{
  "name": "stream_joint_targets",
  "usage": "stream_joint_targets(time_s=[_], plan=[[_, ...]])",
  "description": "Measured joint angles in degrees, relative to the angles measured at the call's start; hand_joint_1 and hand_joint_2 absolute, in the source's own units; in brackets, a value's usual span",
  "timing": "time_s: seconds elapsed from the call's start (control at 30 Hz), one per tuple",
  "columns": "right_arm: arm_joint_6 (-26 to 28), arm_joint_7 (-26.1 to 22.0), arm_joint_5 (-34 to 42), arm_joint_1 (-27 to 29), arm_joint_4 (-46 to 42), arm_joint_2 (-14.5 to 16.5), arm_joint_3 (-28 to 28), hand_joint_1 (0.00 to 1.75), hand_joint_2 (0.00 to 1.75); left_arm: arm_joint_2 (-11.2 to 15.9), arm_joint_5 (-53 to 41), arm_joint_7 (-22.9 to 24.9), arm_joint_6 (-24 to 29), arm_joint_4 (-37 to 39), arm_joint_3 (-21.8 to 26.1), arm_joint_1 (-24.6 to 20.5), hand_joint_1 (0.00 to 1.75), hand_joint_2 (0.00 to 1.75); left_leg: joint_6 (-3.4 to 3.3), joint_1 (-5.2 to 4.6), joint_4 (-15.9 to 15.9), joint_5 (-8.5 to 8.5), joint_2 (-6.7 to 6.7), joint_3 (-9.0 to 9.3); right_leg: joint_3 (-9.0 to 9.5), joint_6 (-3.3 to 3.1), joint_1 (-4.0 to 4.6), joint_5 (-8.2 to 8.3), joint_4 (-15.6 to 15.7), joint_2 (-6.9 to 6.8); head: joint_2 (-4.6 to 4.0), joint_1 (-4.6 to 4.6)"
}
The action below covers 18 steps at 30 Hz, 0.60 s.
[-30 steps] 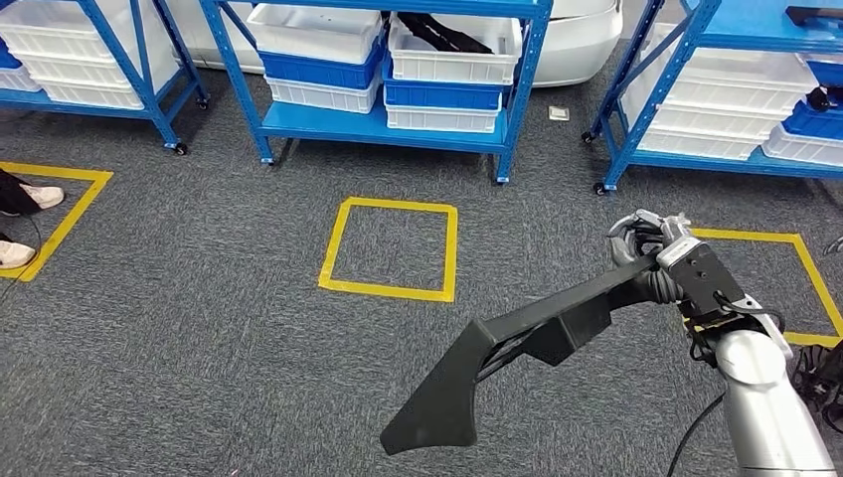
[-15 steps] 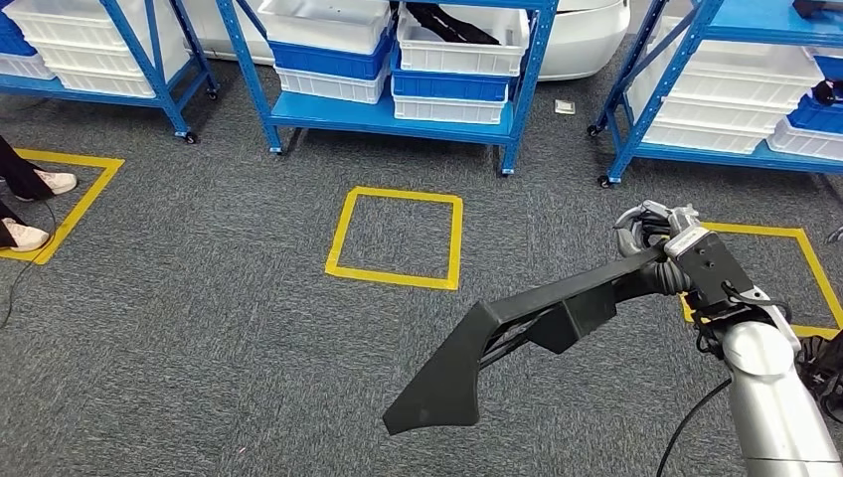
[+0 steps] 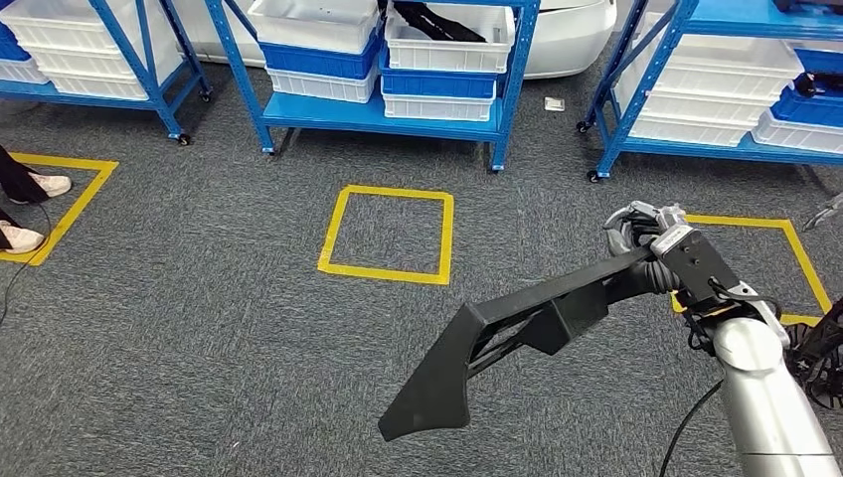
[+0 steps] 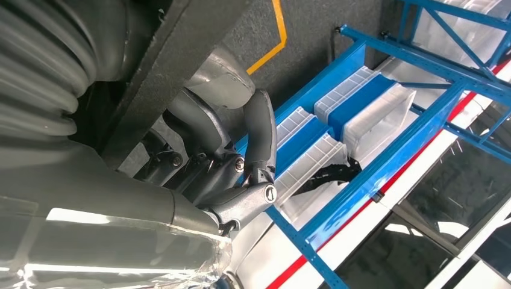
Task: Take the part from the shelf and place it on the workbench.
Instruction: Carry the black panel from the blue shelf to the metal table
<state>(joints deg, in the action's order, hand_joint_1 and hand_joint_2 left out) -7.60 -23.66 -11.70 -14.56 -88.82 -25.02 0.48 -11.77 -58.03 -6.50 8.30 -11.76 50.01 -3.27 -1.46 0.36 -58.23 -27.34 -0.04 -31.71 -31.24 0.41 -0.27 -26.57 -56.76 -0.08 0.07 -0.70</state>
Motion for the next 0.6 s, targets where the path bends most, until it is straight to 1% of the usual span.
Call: stream_joint_targets(time_s=[0.03,0.1,0.13,0.17,0.2,0.23,0.27,0.3,0.33,0.37,0.4,0.43,0.47,0.5,0.53,0.57,0.6], plan=[[0.0,0.0,0.0,0.0,0.0,0.0,0.0,1.75,1.75,0.0,0.0,-0.1,-0.1,0.0,0.0,0.0,0.00,0.00,-0.18,-0.14,0.6,-0.01,0.07,0.17,-0.14,0.27,0.12,0.16,0.0,-0.02,0.00,-0.05],[0.0,0.0,0.0,0.0,0.0,-0.2,0.0,1.75,1.75,0.0,-0.1,-0.3,-0.3,0.0,0.0,0.0,0.00,0.00,-0.66,-0.18,1.0,0.60,0.20,0.01,-0.48,0.83,0.13,0.27,-0.1,-0.08,0.00,-0.07],[0.0,0.0,0.0,0.0,0.0,-0.3,-0.1,1.75,1.75,0.0,-0.1,-0.3,-0.4,0.0,0.0,0.0,0.00,0.00,-1.02,-0.14,1.4,1.03,0.29,-0.06,-0.94,0.98,0.10,-0.29,-0.8,-0.07,0.00,-0.09],[0.0,0.0,0.0,0.0,0.0,-0.4,-0.1,1.75,1.75,0.0,-0.1,-0.3,-0.4,0.0,0.0,-0.1,0.00,0.00,-1.36,-0.05,1.7,1.47,0.39,-0.21,-1.82,1.01,0.01,-1.48,-2.6,-0.05,0.00,-0.15],[0.1,0.0,0.0,0.0,0.0,-0.6,-0.2,1.75,1.75,0.0,-0.1,-0.4,-0.5,0.0,0.0,-0.1,0.00,0.00,-1.60,0.02,2.0,1.86,0.48,-0.46,-3.18,0.92,-0.16,-3.27,-5.6,-0.04,0.00,-0.24],[0.1,0.0,0.0,0.1,0.0,-0.6,-0.2,1.75,1.75,0.0,-0.1,-0.4,-0.5,0.0,0.0,-0.1,0.00,0.00,-1.74,-0.03,2.0,2.14,0.50,-0.85,-4.85,0.84,-0.31,-5.30,-9.4,0.00,0.00,-0.32],[0.1,0.0,0.0,0.2,0.0,-0.7,-0.2,1.75,1.75,0.0,-0.1,-0.4,-0.5,0.0,0.0,-0.1,0.00,0.00,-1.75,-0.03,2.0,2.41,0.51,-1.29,-6.38,0.94,-0.45,-7.00,-13.3,0.00,0.00,-0.39],[0.1,0.0,0.0,0.3,0.0,-0.7,-0.2,1.75,1.75,0.0,-0.1,-0.4,-0.5,0.0,0.0,-0.1,0.00,0.00,-1.69,-0.03,2.0,2.70,0.52,-1.70,-7.24,1.23,-0.58,-8.00,-15.8,0.00,0.00,-0.44],[0.1,0.0,0.0,0.4,0.0,-0.7,-0.2,1.75,1.75,-0.1,-0.1,-0.4,-0.6,0.0,0.0,0.0,0.00,0.00,-1.58,-0.01,2.0,2.98,0.52,-2.08,-6.98,1.73,-0.73,-8.09,-16.3,-0.01,0.00,-0.46],[0.1,0.0,0.0,0.5,0.0,-0.7,-0.2,1.75,1.75,-0.1,-0.1,-0.4,-0.6,0.0,0.0,0.0,0.00,0.00,-1.40,0.04,1.9,3.24,0.51,-2.38,-5.35,2.39,-0.94,-7.25,-14.1,-0.03,0.00,-0.49],[0.1,0.0,0.0,0.5,0.0,-0.7,-0.2,1.75,1.75,-0.1,-0.1,-0.4,-0.6,0.0,0.0,0.0,0.00,0.00,-1.18,0.09,1.8,3.45,0.51,-2.59,-2.80,3.06,-1.21,-5.89,-10.0,-0.06,0.00,-0.52],[0.1,0.0,0.0,0.5,0.0,-0.7,-0.2,1.75,1.75,-0.1,-0.1,-0.4,-0.7,0.0,0.0,0.0,0.00,0.00,-0.91,0.06,1.7,3.61,0.50,-2.76,-0.18,3.51,-1.45,-4.71,-5.5,-0.12,0.00,-0.58],[0.1,0.0,0.0,0.5,0.0,-0.8,-0.2,1.75,1.75,-0.1,-0.1,-0.4,-0.8,0.0,0.0,-0.1,0.00,0.00,-0.62,-0.02,1.5,3.73,0.49,-2.88,1.76,3.57,-1.41,-3.73,-1.9,-0.09,0.00,-0.64],[0.1,0.1,0.1,0.6,0.0,-0.8,-0.3,1.75,1.75,-0.1,-0.2,-0.5,-0.9,0.0,0.0,-0.1,0.00,0.00,-0.32,-0.14,1.4,3.83,0.48,-2.99,2.74,3.27,-1.32,-3.24,0.1,-0.04,0.00,-0.61],[0.2,0.1,0.1,0.7,-0.1,-0.9,-0.3,1.75,1.75,-0.1,-0.3,-0.5,-1.0,0.0,0.0,-0.1,0.00,0.00,-0.04,-0.25,1.4,3.94,0.48,-3.08,2.92,2.77,-1.14,-3.07,0.9,0.04,0.00,-0.58],[0.3,0.1,0.1,1.0,-0.2,-1.0,-0.4,1.75,1.75,-0.1,-0.4,-0.5,-1.2,0.0,0.0,-0.1,0.00,0.00,-0.08,-0.26,1.4,3.86,0.48,-3.18,2.83,2.32,-1.05,-2.84,0.9,0.13,0.00,-0.49],[0.3,0.1,0.2,1.4,-0.4,-1.1,-0.4,1.75,1.75,-0.1,-0.6,-0.5,-1.3,0.0,0.0,-0.1,0.00,0.00,-0.44,-0.22,1.4,3.95,0.48,-3.29,2.79,2.01,-1.13,-2.71,0.9,0.13,0.00,-0.37]])
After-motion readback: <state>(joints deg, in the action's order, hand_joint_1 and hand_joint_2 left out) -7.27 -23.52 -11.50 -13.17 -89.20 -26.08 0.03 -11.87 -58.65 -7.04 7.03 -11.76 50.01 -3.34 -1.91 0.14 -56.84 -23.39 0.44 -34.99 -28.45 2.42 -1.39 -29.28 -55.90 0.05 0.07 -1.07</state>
